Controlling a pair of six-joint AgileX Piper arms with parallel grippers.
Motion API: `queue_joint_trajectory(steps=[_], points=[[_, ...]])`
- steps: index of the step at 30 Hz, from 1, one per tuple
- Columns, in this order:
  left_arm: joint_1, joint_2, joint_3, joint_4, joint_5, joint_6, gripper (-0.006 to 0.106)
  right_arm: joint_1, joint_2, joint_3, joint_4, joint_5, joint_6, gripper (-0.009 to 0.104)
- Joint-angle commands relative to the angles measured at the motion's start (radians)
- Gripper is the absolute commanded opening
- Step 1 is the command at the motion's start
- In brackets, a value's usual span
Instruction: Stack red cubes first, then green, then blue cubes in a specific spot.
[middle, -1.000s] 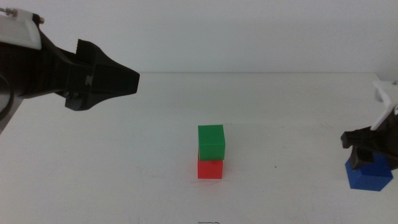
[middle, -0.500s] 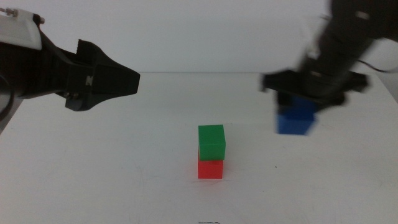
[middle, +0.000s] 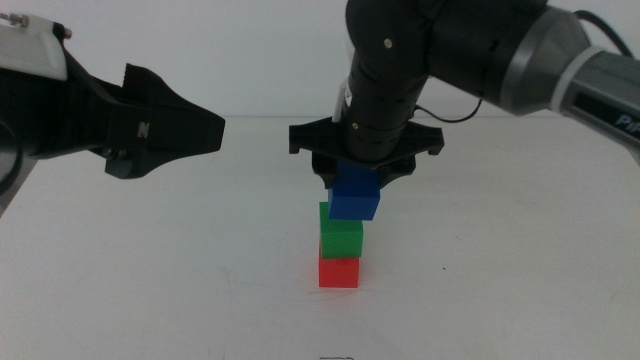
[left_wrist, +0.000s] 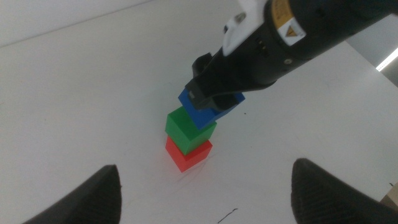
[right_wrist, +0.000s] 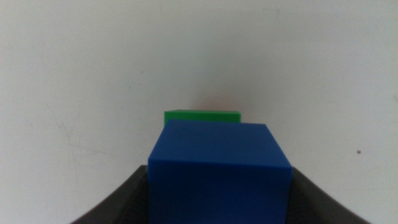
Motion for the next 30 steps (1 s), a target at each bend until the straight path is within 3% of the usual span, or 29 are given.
queue_joint_trajectory(steps=[1, 25, 30], points=[[-0.002, -0.011, -0.025, -0.040, -0.050, -0.009, 0.094, 0.004, -0.042, -0.045, -0.016, 0.067, 0.005, -0.001], [-0.002, -0.011, -0.025, -0.040, -0.049, -0.009, 0.094, 0.020, 0.022, -0.065, -0.040, 0.012, -0.003, -0.001], [-0.002, -0.011, -0.025, -0.040, -0.049, -0.009, 0.094, 0.020, 0.035, -0.065, -0.032, 0.011, -0.006, 0.006]])
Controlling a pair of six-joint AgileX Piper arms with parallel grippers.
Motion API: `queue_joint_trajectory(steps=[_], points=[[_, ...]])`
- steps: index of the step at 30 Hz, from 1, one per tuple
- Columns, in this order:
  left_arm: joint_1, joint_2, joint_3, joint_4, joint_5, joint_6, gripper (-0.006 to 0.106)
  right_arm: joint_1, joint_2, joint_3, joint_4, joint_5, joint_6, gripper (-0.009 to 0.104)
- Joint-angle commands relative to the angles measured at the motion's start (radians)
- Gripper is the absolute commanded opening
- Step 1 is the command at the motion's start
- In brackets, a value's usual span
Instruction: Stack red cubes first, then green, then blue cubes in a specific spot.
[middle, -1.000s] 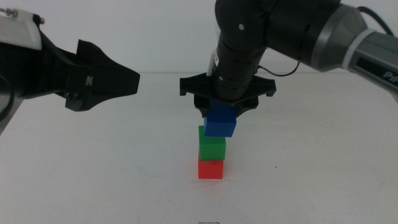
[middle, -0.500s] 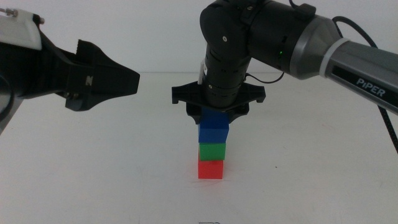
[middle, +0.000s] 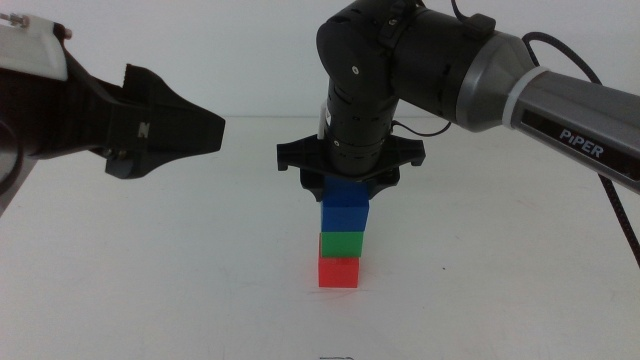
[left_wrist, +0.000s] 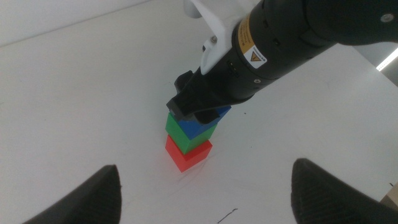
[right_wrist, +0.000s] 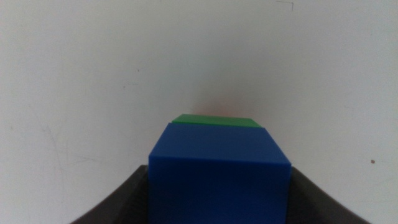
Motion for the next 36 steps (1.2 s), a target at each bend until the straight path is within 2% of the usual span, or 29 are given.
queue_joint_trajectory(steps=[1, 2, 4, 8, 11, 16, 22, 26, 29, 32, 36], points=[[-0.002, -0.011, -0.025, -0.040, -0.049, -0.009, 0.094, 0.001, -0.045, -0.029, -0.021, 0.005, -0.010, 0.035], [-0.002, -0.011, -0.025, -0.040, -0.049, -0.009, 0.094, 0.001, -0.045, -0.029, -0.027, 0.004, -0.010, 0.051], [-0.002, -0.011, -0.025, -0.040, -0.049, -0.009, 0.094, 0.001, -0.045, -0.029, -0.027, 0.002, -0.010, 0.061], [-0.002, -0.011, -0.025, -0.040, -0.049, -0.009, 0.094, 0.001, -0.047, -0.035, -0.028, 0.001, -0.010, 0.076], [-0.002, -0.011, -0.025, -0.040, -0.049, -0.009, 0.094, 0.001, -0.050, -0.060, -0.028, 0.009, -0.018, 0.082], [-0.002, -0.011, -0.025, -0.040, -0.049, -0.009, 0.094, -0.012, -0.100, -0.112, -0.038, 0.023, -0.062, 0.083], [-0.002, -0.011, -0.025, -0.040, -0.049, -0.009, 0.094, -0.072, -0.238, -0.079, -0.093, 0.033, -0.073, 0.083], [-0.002, -0.011, -0.025, -0.040, -0.049, -0.009, 0.094, -0.147, -0.360, -0.003, -0.096, 0.023, -0.090, 0.083], [-0.002, -0.011, -0.025, -0.040, -0.049, -0.009, 0.094, -0.223, -0.465, 0.079, -0.094, -0.050, -0.122, 0.083], [-0.002, -0.011, -0.025, -0.040, -0.049, -0.009, 0.094, -0.314, -0.597, 0.193, -0.056, -0.195, -0.187, 0.083], [-0.002, -0.011, -0.025, -0.040, -0.049, -0.009, 0.094, -0.462, -0.737, 0.338, 0.057, -0.358, -0.394, 0.083]])
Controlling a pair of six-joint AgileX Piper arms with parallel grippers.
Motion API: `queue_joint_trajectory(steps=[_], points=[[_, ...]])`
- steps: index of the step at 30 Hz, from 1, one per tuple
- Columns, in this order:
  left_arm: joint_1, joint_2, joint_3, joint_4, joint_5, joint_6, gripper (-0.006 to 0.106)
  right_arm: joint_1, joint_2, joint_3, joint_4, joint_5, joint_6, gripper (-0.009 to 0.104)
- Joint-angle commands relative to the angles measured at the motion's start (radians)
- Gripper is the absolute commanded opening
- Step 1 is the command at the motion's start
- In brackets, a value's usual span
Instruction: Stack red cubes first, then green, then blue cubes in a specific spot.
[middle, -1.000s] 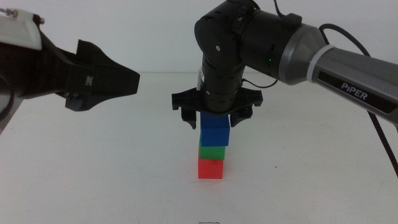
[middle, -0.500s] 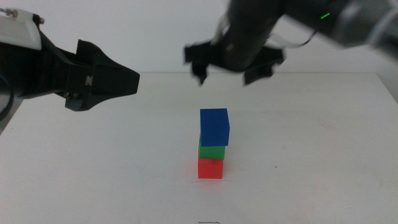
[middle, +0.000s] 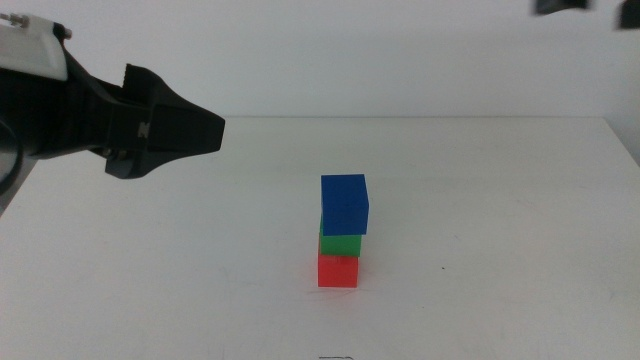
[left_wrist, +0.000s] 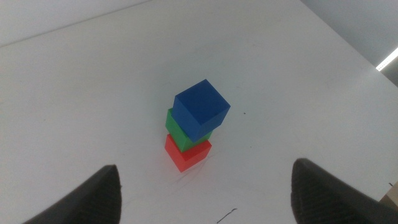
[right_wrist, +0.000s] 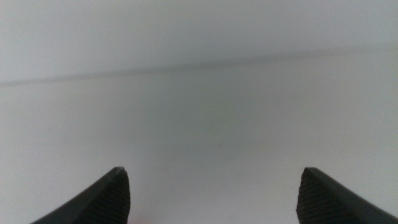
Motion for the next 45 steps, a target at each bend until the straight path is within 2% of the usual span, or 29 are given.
queue_joint_trajectory(steps=[1, 7, 12, 24, 28, 30, 32, 34, 38, 45], points=[[-0.002, -0.011, -0.025, -0.040, -0.049, -0.009, 0.094, -0.080, -0.095, 0.041, 0.053, -0.131, -0.148, 0.083], [-0.002, -0.011, -0.025, -0.040, -0.049, -0.009, 0.094, -0.263, -0.183, 0.134, 0.156, -0.166, -0.303, 0.083], [-0.002, -0.011, -0.025, -0.040, -0.048, -0.009, 0.094, -0.337, -0.223, 0.167, 0.222, -0.238, -0.348, 0.083], [-0.002, -0.011, -0.025, -0.040, -0.049, -0.009, 0.094, -0.334, -0.220, 0.167, 0.232, -0.271, -0.344, 0.083], [-0.001, -0.048, 0.017, 0.140, -0.311, -0.140, 0.094, -0.334, -0.220, 0.167, 0.232, -0.271, -0.344, 0.083], [-0.001, -0.076, 0.064, 0.280, -0.463, -0.254, 0.094, -0.334, -0.220, 0.167, 0.232, -0.272, -0.344, 0.083], [0.010, -0.104, 0.117, 0.479, -0.607, -0.368, 0.094, -0.334, -0.220, 0.167, 0.232, -0.272, -0.344, 0.083], [0.054, -0.125, 0.151, 0.597, -0.676, -0.501, 0.094, -0.334, -0.220, 0.167, 0.232, -0.272, -0.344, 0.083], [0.155, -0.141, 0.167, 0.618, -0.649, -0.645, 0.094, -0.334, -0.220, 0.167, 0.231, -0.272, -0.344, 0.083], [0.215, -0.154, 0.167, 0.621, -0.619, -0.648, 0.094, -0.334, -0.220, 0.167, 0.231, -0.272, -0.344, 0.083]])
